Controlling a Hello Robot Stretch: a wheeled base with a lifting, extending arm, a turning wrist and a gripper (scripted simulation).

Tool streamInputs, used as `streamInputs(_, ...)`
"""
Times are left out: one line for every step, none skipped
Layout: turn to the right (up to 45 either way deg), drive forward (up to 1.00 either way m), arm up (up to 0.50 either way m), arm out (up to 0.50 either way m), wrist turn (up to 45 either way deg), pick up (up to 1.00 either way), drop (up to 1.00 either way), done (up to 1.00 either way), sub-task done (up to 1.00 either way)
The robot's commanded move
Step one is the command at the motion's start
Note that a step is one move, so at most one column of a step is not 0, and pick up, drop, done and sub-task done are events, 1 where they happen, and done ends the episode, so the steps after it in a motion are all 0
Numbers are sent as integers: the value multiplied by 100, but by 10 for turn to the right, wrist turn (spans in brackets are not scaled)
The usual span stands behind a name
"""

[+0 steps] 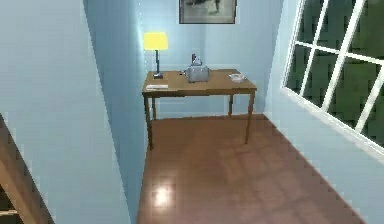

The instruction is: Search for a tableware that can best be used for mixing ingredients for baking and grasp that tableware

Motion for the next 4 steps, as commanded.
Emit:
streamInputs(0, 100, 0, 0, 0, 0, 0, 0, 0)
streamInputs(0, 50, 0, 0, 0, 0, 0, 0, 0)
streamInputs(-450, 0, 0, 0, 0, 0, 0, 0, 0)
streamInputs(0, 0, 50, 0, 0, 0, 0, 0, 0)
